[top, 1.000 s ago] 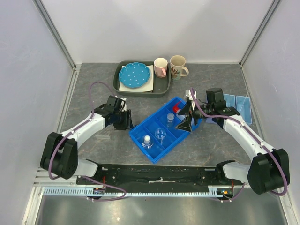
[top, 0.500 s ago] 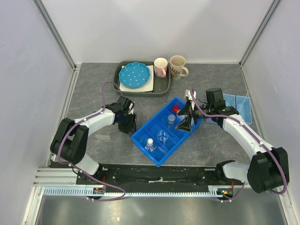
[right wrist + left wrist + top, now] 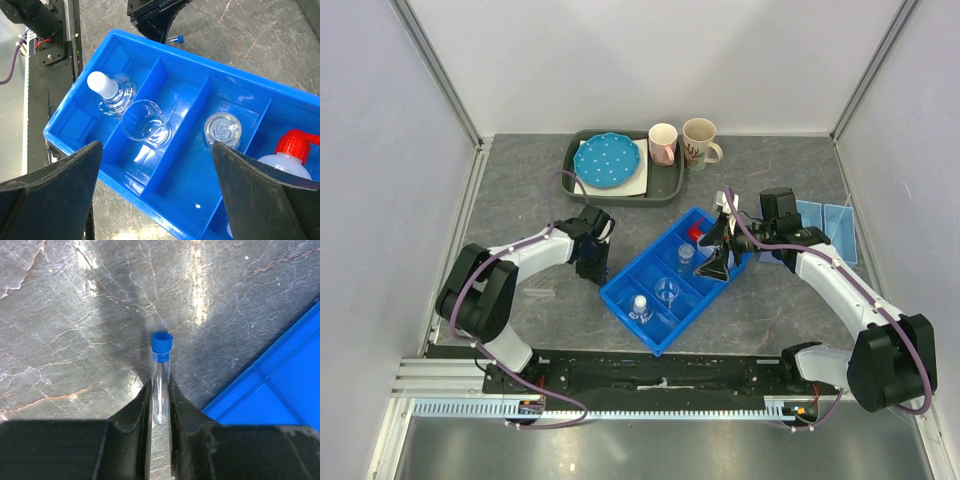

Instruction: Organize the chemistry lab equipment

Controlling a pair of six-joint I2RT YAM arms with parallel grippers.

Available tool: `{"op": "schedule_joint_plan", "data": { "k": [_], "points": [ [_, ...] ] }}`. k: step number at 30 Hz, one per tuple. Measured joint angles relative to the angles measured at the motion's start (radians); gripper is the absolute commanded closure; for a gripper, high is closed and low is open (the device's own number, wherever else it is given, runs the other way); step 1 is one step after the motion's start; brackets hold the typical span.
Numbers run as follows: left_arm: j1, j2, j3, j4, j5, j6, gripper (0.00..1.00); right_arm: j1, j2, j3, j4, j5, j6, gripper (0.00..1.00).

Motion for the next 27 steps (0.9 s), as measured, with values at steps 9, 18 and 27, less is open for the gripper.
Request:
{"op": "schedule_joint_plan", "data": {
  "k": [9, 18, 27],
  "points": [
    [-0.003, -0.117, -0.064, 0.012, -0.074, -0.033, 0.90, 0.000, 0.001, 0.002, 0.000, -0.011, 0.000, 0.02],
    [-0.003, -0.502, -0.095, 0.108, -0.058, -0.103, 0.90, 0.000, 0.013, 0.002, 0.002, -0.049, 0.009, 0.02],
    [-0.053, -0.709, -0.211, 0.459, 0.131, -0.266, 0.90, 0.015, 0.013, -0.009, 0.117, -0.076, 0.137, 0.02]
  ]
}}
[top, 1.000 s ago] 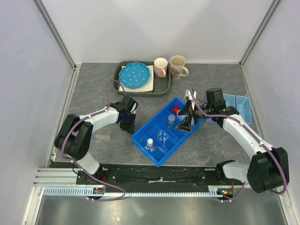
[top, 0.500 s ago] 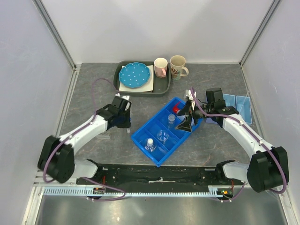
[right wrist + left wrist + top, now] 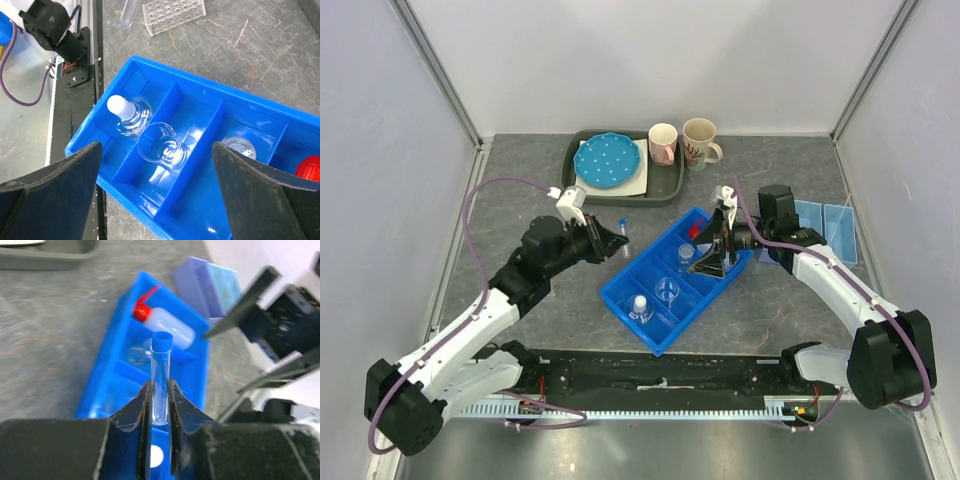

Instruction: Organize the chemistry lab equipment

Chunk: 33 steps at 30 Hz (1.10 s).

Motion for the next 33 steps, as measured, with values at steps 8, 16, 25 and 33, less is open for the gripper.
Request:
{"op": "schedule_joint_plan", "data": {
  "k": [8, 16, 25, 33],
  "points": [
    [-0.187, 0.106, -0.090, 0.389, -0.027, -0.145, 0.90, 0.011, 0.006, -0.088, 0.276, -0.013, 0.284, 0.02],
    [-0.299, 0.271, -0.068, 0.579, -0.111, -0.189, 0.90, 0.018, 0.048, -0.097, 0.435, -0.010, 0.484, 0.03],
    [-0.345, 0.346, -0.025, 0.646, -0.176, -0.195, 0.90, 0.019, 0.051, -0.106, 0.501, -0.006, 0.578, 0.37],
    [-0.345, 0.380, -0.007, 0.649, -0.207, -0.195, 0.86, 0.031, 0.053, -0.108, 0.516, -0.019, 0.608, 0.76]
  ]
}}
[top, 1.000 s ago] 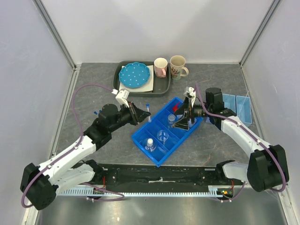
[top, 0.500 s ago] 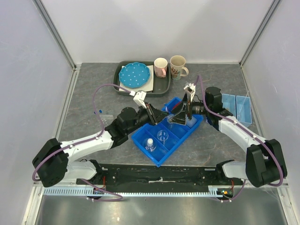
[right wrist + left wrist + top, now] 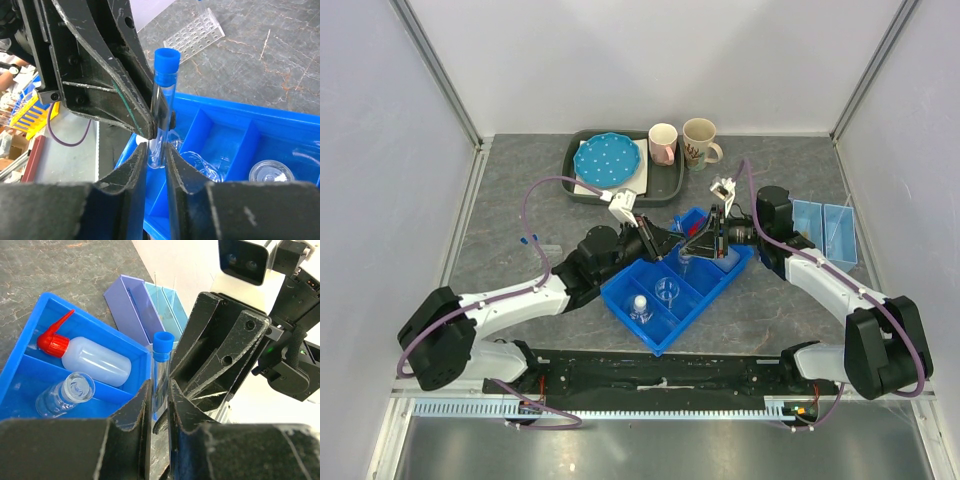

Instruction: Organize the chemistry lab equipment

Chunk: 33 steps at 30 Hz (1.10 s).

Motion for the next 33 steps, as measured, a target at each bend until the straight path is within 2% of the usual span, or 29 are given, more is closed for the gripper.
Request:
{"op": "schedule_joint_plan", "data": {
  "k": [1, 2, 4, 5, 8, 10, 14, 18, 25, 33],
  "points": [
    [0.000, 0.002, 0.001, 0.000, -0.001, 0.000, 0.84, 0.000, 0.000, 0.000, -0.001, -0.001, -0.001, 0.77],
    [0.000, 0.005, 0.003, 0.000, 0.000, 0.000, 0.70, 0.000, 0.000, 0.000, -0.003, -0.001, 0.000, 0.79],
    [0.000, 0.005, 0.003, 0.000, 0.000, 0.000, 0.54, 0.000, 0.000, 0.000, -0.007, -0.001, -0.003, 0.79],
    [0.000, 0.005, 0.004, -0.001, 0.004, -0.001, 0.40, 0.000, 0.000, 0.000, -0.011, 0.001, -0.009, 0.79],
    [-0.003, 0.004, 0.013, -0.015, 0.012, -0.001, 0.22, 0.000, 0.000, 0.000, -0.031, 0.006, -0.034, 0.80],
    [-0.001, -0.008, 0.024, -0.058, 0.019, 0.002, 0.19, 0.000, 0.000, 0.000, -0.045, 0.008, -0.051, 0.80],
    [0.048, -0.055, 0.052, -0.169, 0.086, 0.003, 0.18, 0.008, 0.000, 0.003, -0.096, 0.018, -0.110, 0.80],
    [0.153, -0.069, 0.148, -0.340, 0.206, 0.005, 0.19, 0.030, 0.000, 0.010, -0.158, 0.030, -0.179, 0.80],
    [0.188, -0.001, 0.358, -0.579, 0.345, 0.057, 0.40, 0.051, 0.000, 0.026, -0.231, 0.031, -0.266, 0.80],
    [0.188, 0.114, 0.448, -0.766, 0.428, 0.113, 0.50, 0.057, 0.000, 0.032, -0.287, 0.031, -0.331, 0.80]
  ]
}}
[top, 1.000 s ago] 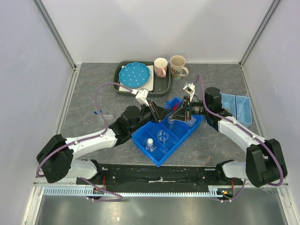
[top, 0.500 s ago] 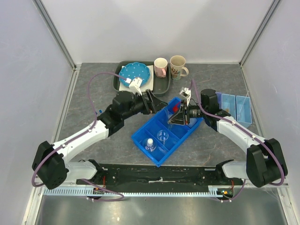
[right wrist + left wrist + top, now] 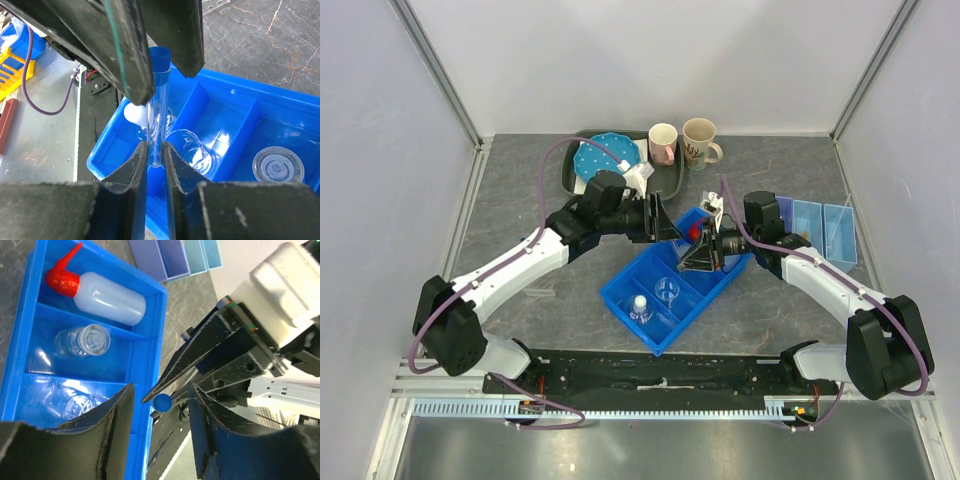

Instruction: Organize the chemistry lab equipment

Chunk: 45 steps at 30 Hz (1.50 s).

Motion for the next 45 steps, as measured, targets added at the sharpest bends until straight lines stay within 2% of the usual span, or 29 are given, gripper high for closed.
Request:
{"op": "schedule_joint_plan", "data": {
  "k": [5, 8, 9, 12, 14, 16, 17, 18, 20, 21, 25, 29, 36, 40, 45],
  "points": [
    [-0.002, 0.035, 0.030, -0.059, 0.023, 0.020, 0.58, 0.002, 0.000, 0.005, -0.013, 0.000, -0.018, 0.80],
    [-0.007, 0.043, 0.040, -0.075, 0.033, 0.026, 0.69, 0.002, 0.002, 0.007, -0.026, 0.000, -0.028, 0.80],
    [-0.008, 0.045, 0.041, -0.076, 0.039, 0.027, 0.77, 0.002, 0.002, 0.008, -0.029, 0.000, -0.031, 0.80],
    [-0.010, 0.046, 0.043, -0.087, 0.046, 0.041, 0.94, 0.002, 0.004, 0.008, -0.040, -0.002, -0.039, 0.80],
    [-0.008, 0.046, 0.043, -0.094, 0.048, 0.042, 0.96, 0.002, 0.006, 0.010, -0.048, -0.001, -0.046, 0.77],
    [-0.009, 0.046, 0.043, -0.097, 0.049, 0.043, 0.97, 0.002, 0.009, 0.012, -0.056, -0.001, -0.053, 0.61],
    [-0.009, 0.046, 0.042, -0.098, 0.049, 0.043, 0.98, 0.002, 0.010, 0.013, -0.060, -0.001, -0.060, 0.47],
    [-0.009, 0.045, 0.040, -0.098, 0.049, 0.043, 0.98, 0.002, 0.010, 0.016, -0.068, 0.000, -0.074, 0.23],
    [-0.008, 0.028, 0.025, -0.095, 0.044, 0.043, 0.98, 0.004, 0.010, 0.024, -0.091, 0.003, -0.109, 0.05],
    [-0.008, 0.016, 0.016, -0.097, 0.043, 0.043, 0.98, 0.004, 0.010, 0.025, -0.096, 0.003, -0.109, 0.02],
    [0.031, -0.109, -0.091, -0.109, -0.003, 0.044, 0.98, 0.004, 0.000, 0.041, -0.145, 0.013, -0.183, 0.02],
    [0.158, -0.333, -0.229, -0.155, -0.092, 0.053, 0.98, 0.001, -0.036, 0.045, -0.187, 0.039, -0.236, 0.02],
    [0.374, -0.626, -0.293, -0.267, -0.409, 0.148, 0.98, -0.015, -0.052, 0.059, -0.223, 0.065, -0.283, 0.02],
    [0.419, -0.667, -0.312, -0.274, -0.592, 0.209, 0.98, -0.021, -0.052, 0.059, -0.235, 0.070, -0.294, 0.02],
    [0.446, -0.605, -0.355, -0.230, -0.708, 0.254, 0.98, -0.022, -0.052, 0.059, -0.237, 0.071, -0.302, 0.02]
  ]
}}
